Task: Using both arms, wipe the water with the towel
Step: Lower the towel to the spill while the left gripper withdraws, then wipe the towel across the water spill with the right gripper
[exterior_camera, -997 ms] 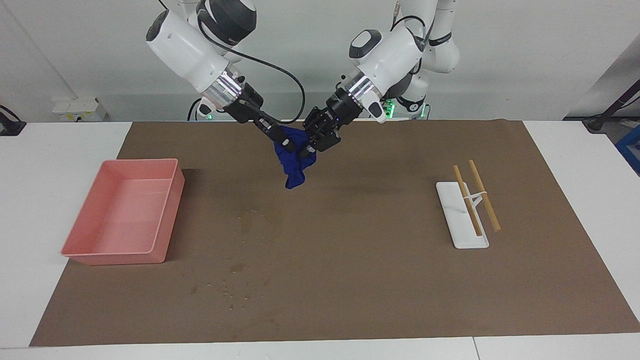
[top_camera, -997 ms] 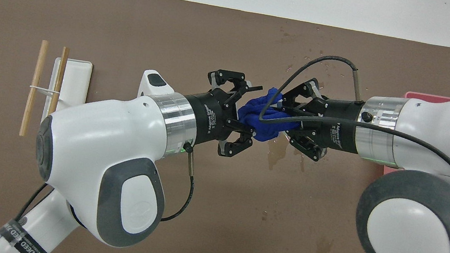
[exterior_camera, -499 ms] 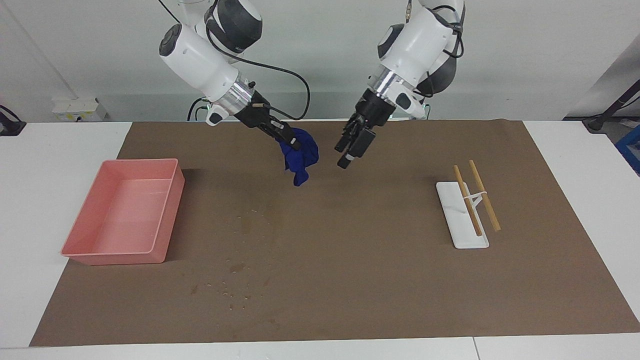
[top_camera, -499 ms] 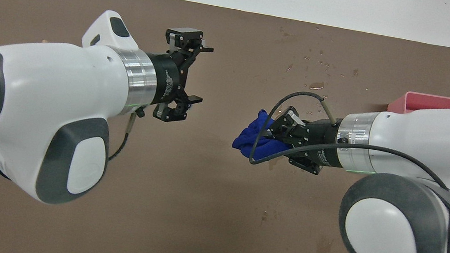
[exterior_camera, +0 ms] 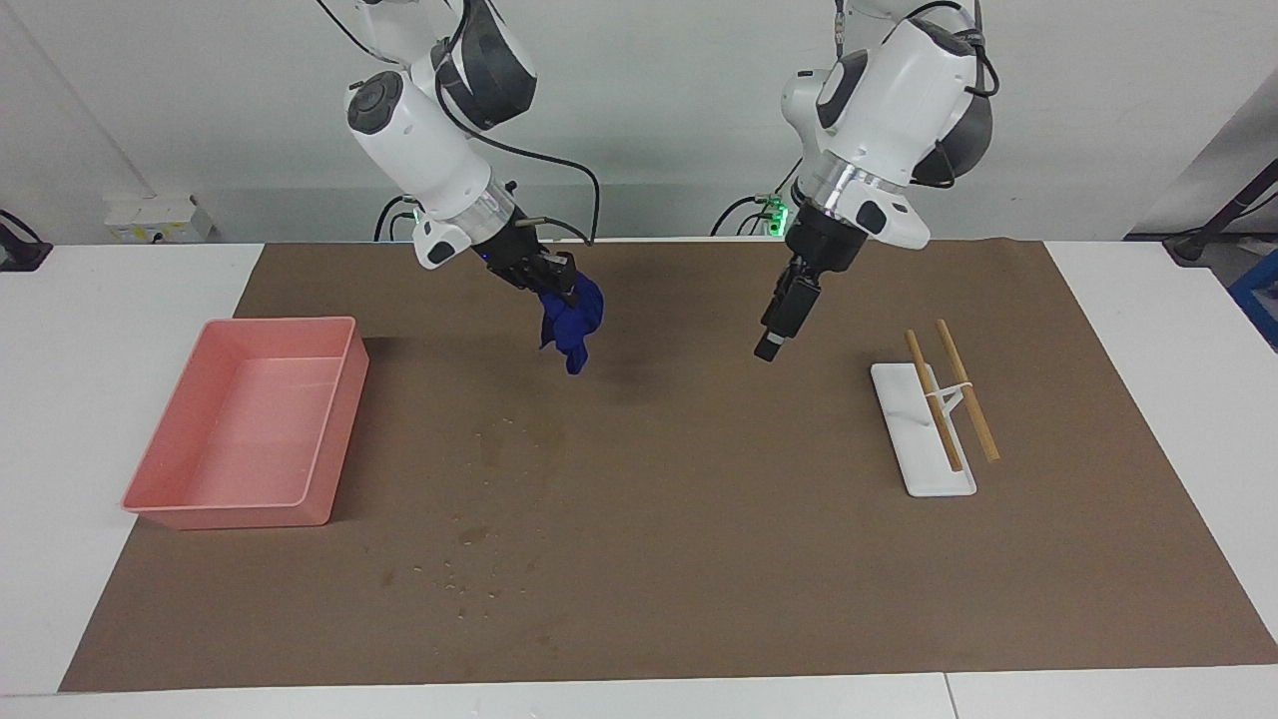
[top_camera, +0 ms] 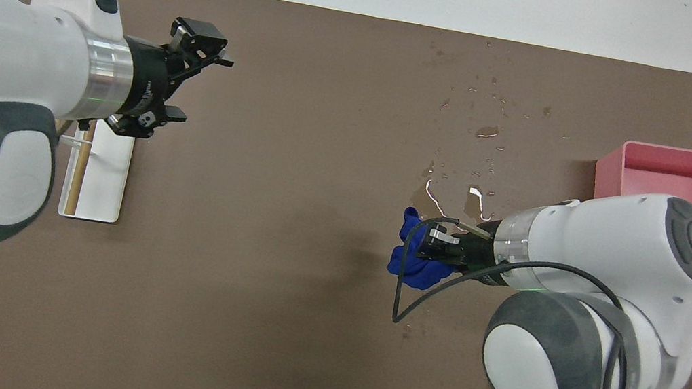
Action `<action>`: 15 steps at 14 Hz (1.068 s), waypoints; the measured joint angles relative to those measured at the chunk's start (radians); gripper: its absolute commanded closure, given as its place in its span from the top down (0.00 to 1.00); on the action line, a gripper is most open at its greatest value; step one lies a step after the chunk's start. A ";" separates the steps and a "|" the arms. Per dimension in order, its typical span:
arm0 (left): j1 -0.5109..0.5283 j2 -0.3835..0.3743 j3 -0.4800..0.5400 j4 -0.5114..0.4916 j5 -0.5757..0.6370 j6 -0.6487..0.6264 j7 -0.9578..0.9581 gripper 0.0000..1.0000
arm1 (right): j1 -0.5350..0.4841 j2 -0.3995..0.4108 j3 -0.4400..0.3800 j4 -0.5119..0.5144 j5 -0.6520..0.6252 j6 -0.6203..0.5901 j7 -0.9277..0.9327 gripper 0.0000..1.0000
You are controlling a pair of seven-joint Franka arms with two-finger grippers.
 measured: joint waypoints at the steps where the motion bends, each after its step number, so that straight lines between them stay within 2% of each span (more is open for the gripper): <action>1: 0.030 0.000 0.001 0.010 0.022 -0.033 0.127 1.00 | 0.010 0.030 0.000 -0.018 -0.003 0.045 -0.032 0.00; 4: 0.078 0.000 0.002 0.055 0.165 -0.197 0.418 1.00 | 0.053 0.139 0.001 -0.079 -0.014 0.252 -0.120 0.00; 7: 0.089 0.000 0.002 0.107 0.267 -0.378 0.672 1.00 | 0.056 0.232 0.000 -0.098 -0.014 0.400 -0.207 0.00; 10: 0.166 -0.004 0.004 0.157 0.265 -0.536 0.864 1.00 | 0.024 0.241 -0.004 -0.091 -0.099 0.426 -0.283 0.00; 15: 0.195 -0.045 -0.017 0.160 0.260 -0.572 0.900 1.00 | -0.039 0.282 -0.003 -0.051 -0.272 0.466 -0.350 0.00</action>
